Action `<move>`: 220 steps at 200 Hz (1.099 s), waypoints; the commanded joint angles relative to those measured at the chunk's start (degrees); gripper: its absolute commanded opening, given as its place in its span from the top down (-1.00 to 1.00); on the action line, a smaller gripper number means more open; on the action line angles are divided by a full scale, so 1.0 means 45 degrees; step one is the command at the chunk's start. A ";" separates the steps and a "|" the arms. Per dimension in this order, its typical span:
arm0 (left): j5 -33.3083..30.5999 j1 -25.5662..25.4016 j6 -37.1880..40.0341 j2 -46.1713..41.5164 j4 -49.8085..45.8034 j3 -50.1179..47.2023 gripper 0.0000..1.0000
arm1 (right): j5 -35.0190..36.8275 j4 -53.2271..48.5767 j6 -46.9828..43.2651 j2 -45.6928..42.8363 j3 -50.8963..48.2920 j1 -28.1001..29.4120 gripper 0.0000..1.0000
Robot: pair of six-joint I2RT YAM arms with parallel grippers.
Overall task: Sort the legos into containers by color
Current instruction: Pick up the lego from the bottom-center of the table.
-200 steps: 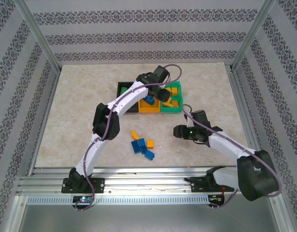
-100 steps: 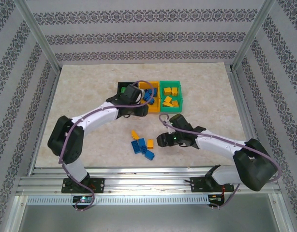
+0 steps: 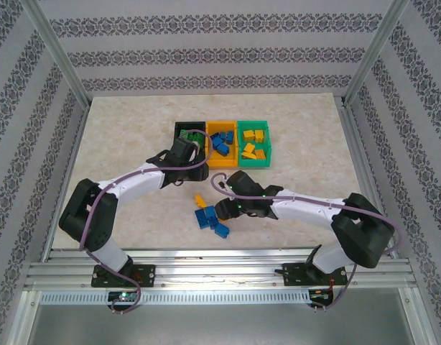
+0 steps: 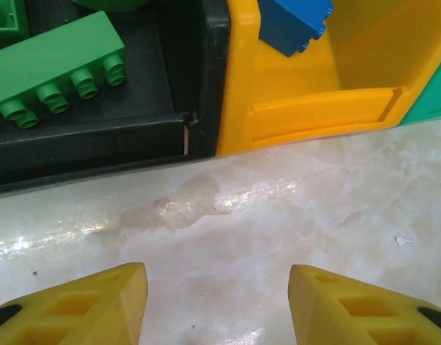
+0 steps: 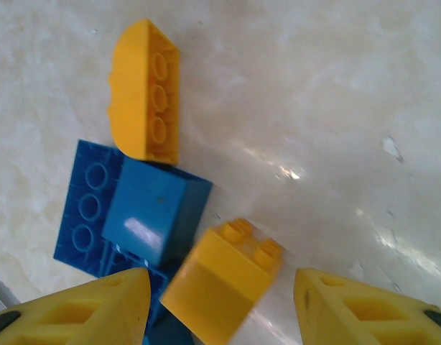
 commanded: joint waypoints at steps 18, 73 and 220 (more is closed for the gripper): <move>0.0277 0.0083 -0.0331 -0.0142 0.0725 -0.0262 -0.08 | 0.1331 -0.0284 0.0739 0.0937 0.0554 0.0313 -0.12; 0.0379 0.0085 -0.0238 0.0011 0.0531 -0.0141 -0.08 | 0.0978 -0.0419 0.0786 0.1704 0.0780 0.0354 -0.11; 0.0840 0.0085 -0.0376 0.0366 0.0913 -0.0253 -0.08 | 0.1583 -0.0494 0.0788 0.0902 0.0318 -0.0733 0.20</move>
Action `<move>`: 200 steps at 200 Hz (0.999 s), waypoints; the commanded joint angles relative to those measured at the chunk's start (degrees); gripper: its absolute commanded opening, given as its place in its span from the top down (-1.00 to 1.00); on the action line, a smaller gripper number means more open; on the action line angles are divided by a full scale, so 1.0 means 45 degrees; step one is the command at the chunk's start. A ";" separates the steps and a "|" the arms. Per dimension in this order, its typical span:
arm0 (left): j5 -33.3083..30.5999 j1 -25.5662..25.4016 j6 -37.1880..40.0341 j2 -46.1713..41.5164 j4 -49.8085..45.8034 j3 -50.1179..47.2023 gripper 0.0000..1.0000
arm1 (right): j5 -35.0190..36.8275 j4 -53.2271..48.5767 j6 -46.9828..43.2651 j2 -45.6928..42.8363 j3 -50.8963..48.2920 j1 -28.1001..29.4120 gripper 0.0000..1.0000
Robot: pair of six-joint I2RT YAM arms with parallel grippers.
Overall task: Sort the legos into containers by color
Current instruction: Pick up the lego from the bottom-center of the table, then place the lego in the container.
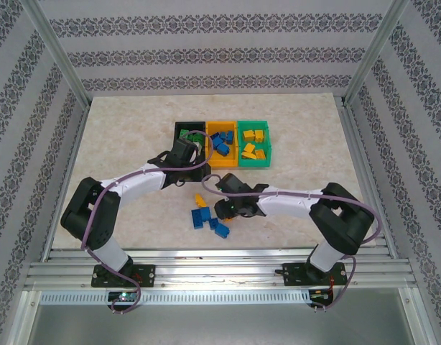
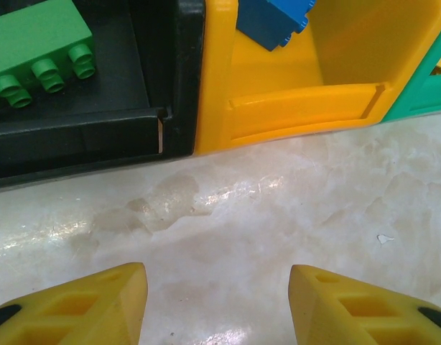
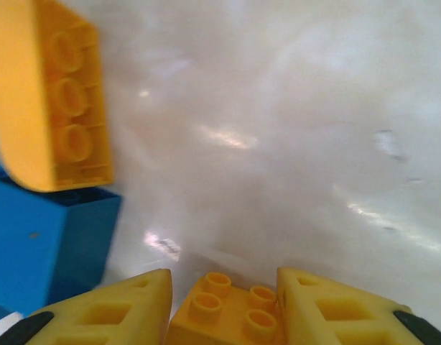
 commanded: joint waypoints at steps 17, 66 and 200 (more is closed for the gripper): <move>0.0241 0.0051 -0.0236 0.0055 0.0340 -0.0087 -0.08 | -0.0012 -0.0082 -0.0212 -0.1291 -0.0348 -0.1542 0.20; 0.0387 0.0065 -0.0397 -0.0055 0.0614 -0.0337 -0.08 | -0.0589 0.0063 -0.0967 -0.2680 0.0019 -0.4232 0.20; 0.0980 -0.0197 -0.0899 -0.1423 0.0656 -0.2010 -0.09 | -0.3185 0.0218 -0.1596 0.3464 0.7806 -0.7916 0.09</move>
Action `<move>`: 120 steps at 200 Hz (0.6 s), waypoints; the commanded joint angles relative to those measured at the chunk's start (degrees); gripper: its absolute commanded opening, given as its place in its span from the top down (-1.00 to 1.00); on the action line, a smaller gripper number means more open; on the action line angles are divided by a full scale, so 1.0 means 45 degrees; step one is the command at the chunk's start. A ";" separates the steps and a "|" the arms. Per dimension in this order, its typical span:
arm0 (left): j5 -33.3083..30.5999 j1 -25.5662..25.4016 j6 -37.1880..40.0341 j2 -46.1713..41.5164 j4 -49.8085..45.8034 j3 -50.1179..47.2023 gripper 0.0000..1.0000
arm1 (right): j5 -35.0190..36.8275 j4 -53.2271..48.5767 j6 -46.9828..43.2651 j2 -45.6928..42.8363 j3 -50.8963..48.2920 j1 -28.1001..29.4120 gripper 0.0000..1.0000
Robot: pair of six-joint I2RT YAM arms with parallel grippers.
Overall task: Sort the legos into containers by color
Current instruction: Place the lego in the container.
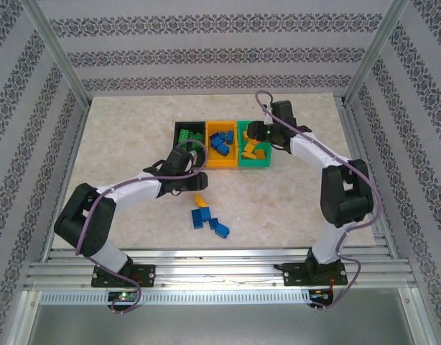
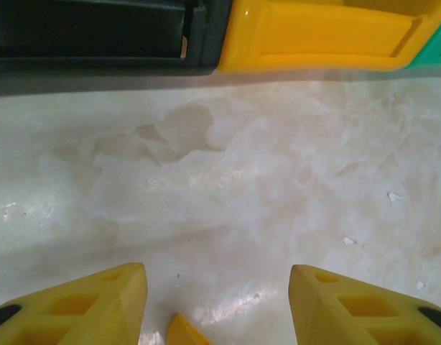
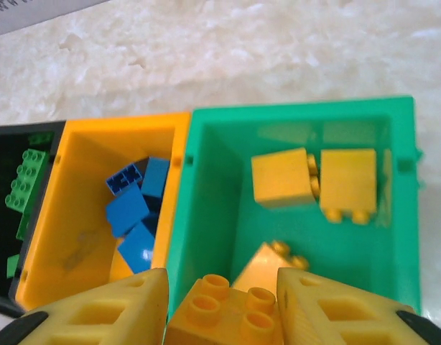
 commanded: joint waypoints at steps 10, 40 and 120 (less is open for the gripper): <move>0.0354 -0.0172 -0.0121 -0.0571 0.0221 -0.0474 -0.09 | -0.0473 -0.0399 -0.0274 0.1152 0.1640 -0.0104 0.03; 0.0605 -0.0229 0.0042 -0.0855 -0.0176 -0.0812 -0.09 | -0.0559 -0.0443 -0.0237 0.1255 0.1615 -0.0126 -0.08; 0.1659 -0.0432 -0.0068 -0.0965 -0.0471 -0.1287 -0.14 | -0.0020 0.0564 -0.0813 -0.1896 -0.3373 0.0545 -0.10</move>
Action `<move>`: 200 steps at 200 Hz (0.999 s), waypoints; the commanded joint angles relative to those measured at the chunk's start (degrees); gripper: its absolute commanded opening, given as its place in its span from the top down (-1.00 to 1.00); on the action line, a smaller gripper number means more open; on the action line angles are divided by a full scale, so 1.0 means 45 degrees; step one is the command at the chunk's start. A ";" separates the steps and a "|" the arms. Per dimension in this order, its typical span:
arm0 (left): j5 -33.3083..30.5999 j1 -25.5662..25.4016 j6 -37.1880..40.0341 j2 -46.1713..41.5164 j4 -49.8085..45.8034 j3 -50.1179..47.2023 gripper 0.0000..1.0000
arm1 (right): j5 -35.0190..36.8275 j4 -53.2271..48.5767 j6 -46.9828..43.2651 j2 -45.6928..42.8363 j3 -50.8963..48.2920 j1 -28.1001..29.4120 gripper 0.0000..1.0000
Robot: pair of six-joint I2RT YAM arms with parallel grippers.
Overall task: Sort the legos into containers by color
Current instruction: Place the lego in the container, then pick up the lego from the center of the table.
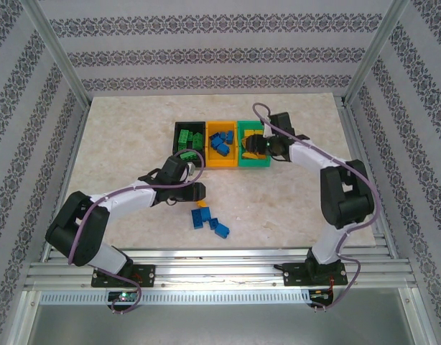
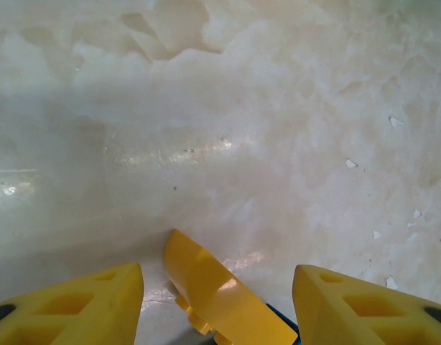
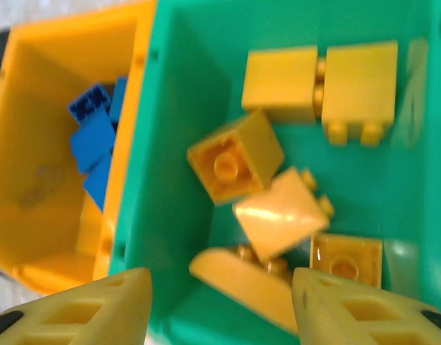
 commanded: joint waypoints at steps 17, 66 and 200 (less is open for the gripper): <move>0.0929 -0.0437 -0.0290 0.0366 -0.0039 0.0232 -0.15 | 0.0756 0.0604 -0.0652 -0.1725 -0.1867 0.0549 -0.10; 0.0082 -0.0793 -0.0891 0.1014 -0.0739 0.0618 -0.18 | 0.1149 0.0999 -0.0478 -0.2991 -0.3451 0.0887 -0.11; -0.0011 -0.1134 -0.0670 0.2699 -0.0998 0.2276 0.34 | 0.1929 0.1561 -0.0242 -0.5248 -0.6278 0.1098 -0.11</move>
